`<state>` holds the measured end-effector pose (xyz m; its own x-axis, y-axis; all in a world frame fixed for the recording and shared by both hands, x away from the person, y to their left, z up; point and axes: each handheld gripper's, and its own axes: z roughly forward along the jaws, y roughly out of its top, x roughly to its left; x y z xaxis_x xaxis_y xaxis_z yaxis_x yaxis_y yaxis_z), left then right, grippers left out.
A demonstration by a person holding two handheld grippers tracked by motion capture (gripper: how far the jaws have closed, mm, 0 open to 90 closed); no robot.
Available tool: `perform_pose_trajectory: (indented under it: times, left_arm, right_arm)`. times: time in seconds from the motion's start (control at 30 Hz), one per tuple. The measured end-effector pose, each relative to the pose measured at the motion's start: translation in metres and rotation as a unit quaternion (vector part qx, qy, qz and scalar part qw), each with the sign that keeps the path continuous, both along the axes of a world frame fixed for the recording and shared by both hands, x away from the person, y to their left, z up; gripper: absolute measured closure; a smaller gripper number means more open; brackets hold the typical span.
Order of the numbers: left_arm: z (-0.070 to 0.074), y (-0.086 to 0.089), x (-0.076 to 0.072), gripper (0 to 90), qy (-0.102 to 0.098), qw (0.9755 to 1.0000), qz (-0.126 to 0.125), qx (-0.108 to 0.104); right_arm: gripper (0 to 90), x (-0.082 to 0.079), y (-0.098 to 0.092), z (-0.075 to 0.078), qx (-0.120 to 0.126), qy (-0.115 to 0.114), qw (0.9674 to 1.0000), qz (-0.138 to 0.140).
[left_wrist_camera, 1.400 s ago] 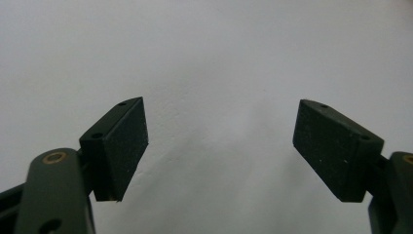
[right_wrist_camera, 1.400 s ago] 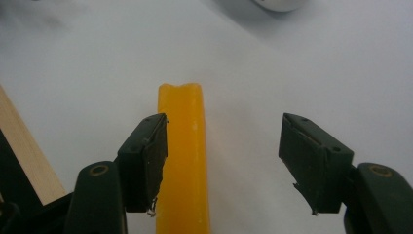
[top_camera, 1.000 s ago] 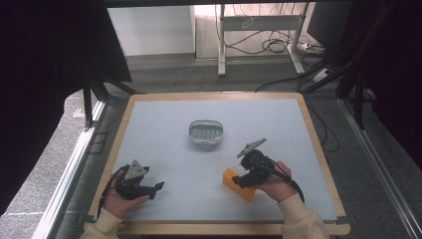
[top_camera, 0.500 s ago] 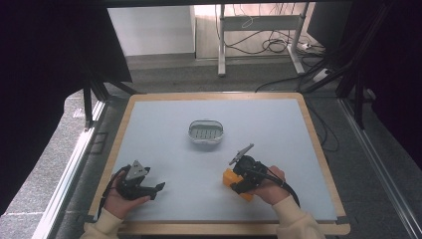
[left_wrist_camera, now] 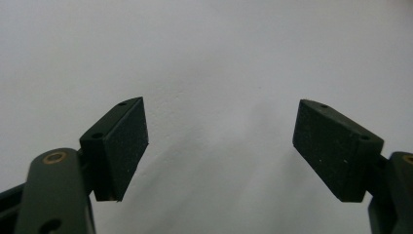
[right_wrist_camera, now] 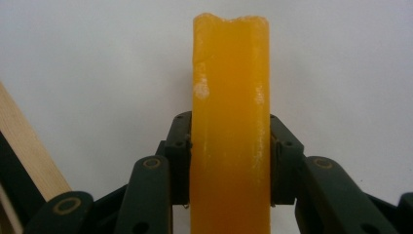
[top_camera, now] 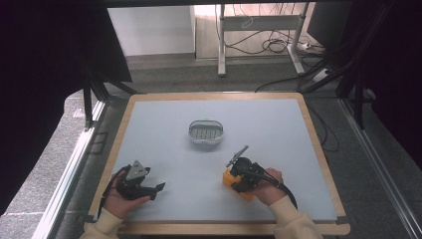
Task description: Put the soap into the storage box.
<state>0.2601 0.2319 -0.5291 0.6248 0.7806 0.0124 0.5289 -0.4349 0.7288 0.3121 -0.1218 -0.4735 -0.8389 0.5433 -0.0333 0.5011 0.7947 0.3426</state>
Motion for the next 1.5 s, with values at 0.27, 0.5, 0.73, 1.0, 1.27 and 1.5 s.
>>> perform_pose_trajectory:
  times: [0.27, 0.5, 0.73, 1.0, 1.27, 1.5]
  left_arm:
    - [0.001, 0.001, 0.0, 20.3, -0.003, 1.0, 0.002, -0.001]
    - [0.001, 0.0, 0.0, 20.3, -0.004, 1.0, 0.003, -0.001]
    - [0.002, 0.0, 0.0, 20.3, -0.007, 1.0, 0.005, -0.003]
    - [0.002, 0.001, 0.001, 20.3, -0.004, 0.9999, 0.006, -0.008]
    - [0.002, 0.002, 0.0, 20.3, -0.005, 0.9999, 0.007, -0.008]
    - [0.004, 0.002, -0.001, 20.3, -0.01, 0.9999, 0.006, -0.009]
  right_arm:
    - [61.4, -0.003, -0.002, 0.008, 0.003, -0.015, 0.9998, 0.009]
    - [61.4, -0.004, -0.008, 0.023, 0.024, -0.04, 0.9989, 0.006]
    - [61.5, -0.005, -0.013, 0.032, 0.042, -0.058, 0.9974, 0.008]
    - [61.5, -0.003, -0.015, 0.038, 0.06, -0.064, 0.996, 0.018]
    - [61.5, -0.001, -0.017, 0.045, 0.064, -0.075, 0.9949, 0.02]
    - [61.5, 0.001, -0.016, 0.049, 0.061, -0.073, 0.995, 0.031]
